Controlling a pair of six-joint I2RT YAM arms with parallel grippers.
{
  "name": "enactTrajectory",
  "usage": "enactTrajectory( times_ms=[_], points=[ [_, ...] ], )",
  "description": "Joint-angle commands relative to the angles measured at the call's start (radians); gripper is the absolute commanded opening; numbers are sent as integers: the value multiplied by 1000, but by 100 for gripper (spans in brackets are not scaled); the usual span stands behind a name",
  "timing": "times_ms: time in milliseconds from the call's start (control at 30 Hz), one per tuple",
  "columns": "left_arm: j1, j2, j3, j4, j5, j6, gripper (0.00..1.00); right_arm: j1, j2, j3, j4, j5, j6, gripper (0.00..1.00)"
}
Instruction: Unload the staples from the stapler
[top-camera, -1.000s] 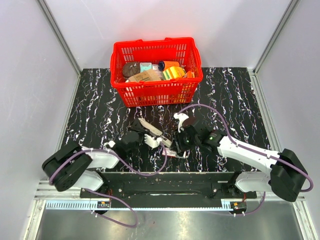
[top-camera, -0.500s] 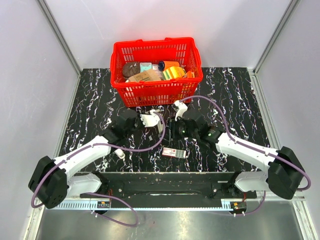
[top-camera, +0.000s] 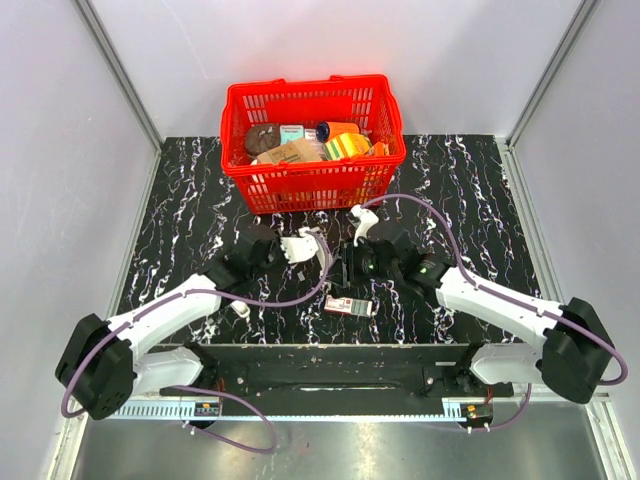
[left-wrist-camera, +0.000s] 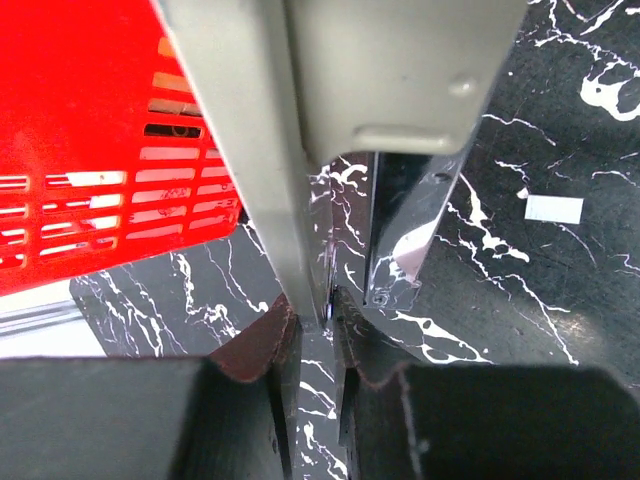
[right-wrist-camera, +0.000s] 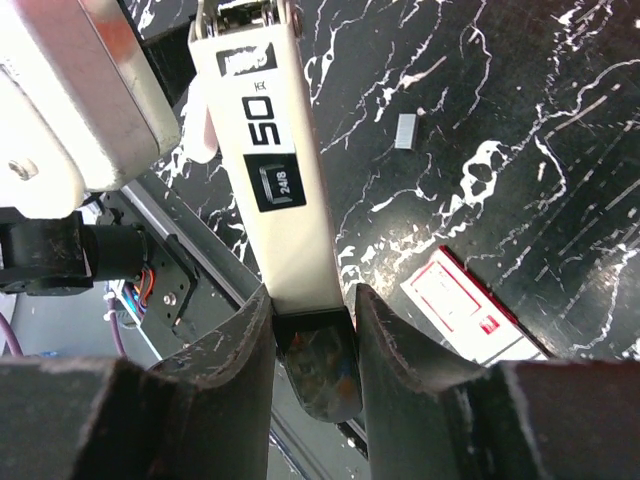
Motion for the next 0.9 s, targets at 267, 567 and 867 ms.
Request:
enactTrajectory(
  times_ms=[267,567,867],
  points=[
    [-13,-32,-226,392,-192,445,4,-16,-108,25,-72,135,-43,0],
    [-20,-22,-202,268,-149,514,4,-31,-90,113,-170,152,-93,0],
    [-19,-35,68,-227,222,149,4,-40,-87,219,-180,124,-57,0]
  ],
)
